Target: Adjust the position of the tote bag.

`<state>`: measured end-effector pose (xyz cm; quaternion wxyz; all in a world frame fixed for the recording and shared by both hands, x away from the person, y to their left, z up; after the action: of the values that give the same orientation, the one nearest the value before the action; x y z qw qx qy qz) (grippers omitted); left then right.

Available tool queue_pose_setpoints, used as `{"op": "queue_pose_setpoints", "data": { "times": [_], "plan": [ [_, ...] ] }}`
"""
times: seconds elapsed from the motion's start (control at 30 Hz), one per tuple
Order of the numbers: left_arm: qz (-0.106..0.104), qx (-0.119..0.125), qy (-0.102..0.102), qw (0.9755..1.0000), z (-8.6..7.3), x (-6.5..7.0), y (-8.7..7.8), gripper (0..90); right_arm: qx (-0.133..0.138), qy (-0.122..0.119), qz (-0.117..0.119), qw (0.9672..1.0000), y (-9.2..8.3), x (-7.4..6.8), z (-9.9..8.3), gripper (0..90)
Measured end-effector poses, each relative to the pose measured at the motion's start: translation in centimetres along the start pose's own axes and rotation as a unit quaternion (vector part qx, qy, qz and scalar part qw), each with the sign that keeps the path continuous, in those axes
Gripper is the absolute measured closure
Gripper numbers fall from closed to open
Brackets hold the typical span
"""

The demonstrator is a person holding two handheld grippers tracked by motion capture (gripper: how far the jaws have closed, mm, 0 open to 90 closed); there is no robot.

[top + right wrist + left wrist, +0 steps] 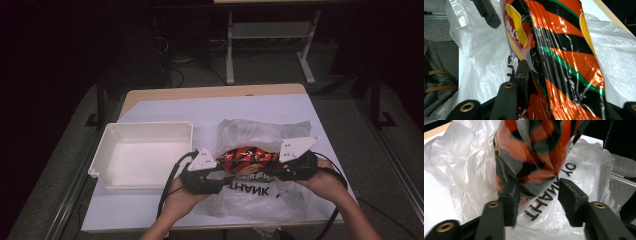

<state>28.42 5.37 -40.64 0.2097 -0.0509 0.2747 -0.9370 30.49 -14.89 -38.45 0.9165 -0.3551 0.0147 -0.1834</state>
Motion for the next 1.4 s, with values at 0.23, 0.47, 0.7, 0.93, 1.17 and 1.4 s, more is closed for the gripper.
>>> {"op": "queue_pose_setpoints", "data": {
  "times": [0.23, 0.47, 0.7, 0.93, 1.17, 1.4],
  "plan": [
    [0.013, 0.005, -0.006, 0.9999, -0.9, 0.1, -0.9, 43.9, 0.005, 0.022, 0.016, 0.9996, -0.2, 0.5, 0.2, 69.7],
    [0.013, 0.01, -0.002, 0.9999, -1.4, 0.5, -1.1, 43.0, 0.006, 0.034, 0.033, 0.9989, -0.7, 0.8, 0.5, 71.4],
    [0.012, 0.012, 0.006, 0.9998, -2.0, 1.2, -1.2, 46.3, 0.016, 0.053, 0.051, 0.9972, -1.3, 1.4, 0.9, 73.7],
    [0.016, 0.019, 0.006, 0.9997, -2.2, 1.5, -1.0, 46.9, 0.016, 0.062, 0.06, 0.9962, -1.9, 1.7, 1.2, 76.0],
    [0.015, 0.022, 0.007, 0.9996, -2.3, 1.4, -1.0, 46.9, 0.023, 0.076, 0.074, 0.9941, -1.7, 2.0, 1.1, 77.7],
    [0.017, 0.023, 0.004, 0.9996, -2.4, 1.4, -0.9, 46.7, 0.041, 0.086, 0.088, 0.9915, -2.1, 2.1, 1.2, 79.6]
  ]
}}
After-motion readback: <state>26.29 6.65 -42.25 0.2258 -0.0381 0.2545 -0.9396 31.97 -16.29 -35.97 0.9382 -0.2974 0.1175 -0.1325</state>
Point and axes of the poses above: each handheld gripper's, and its own axes: y roughly forward along the jaws, z roughly out of its top, x roughly to its right, the point moved 6 cm from there along y, roughly forward along the jaws, and after that the axes turned 5 degrees about y, right-handed, at the moved point
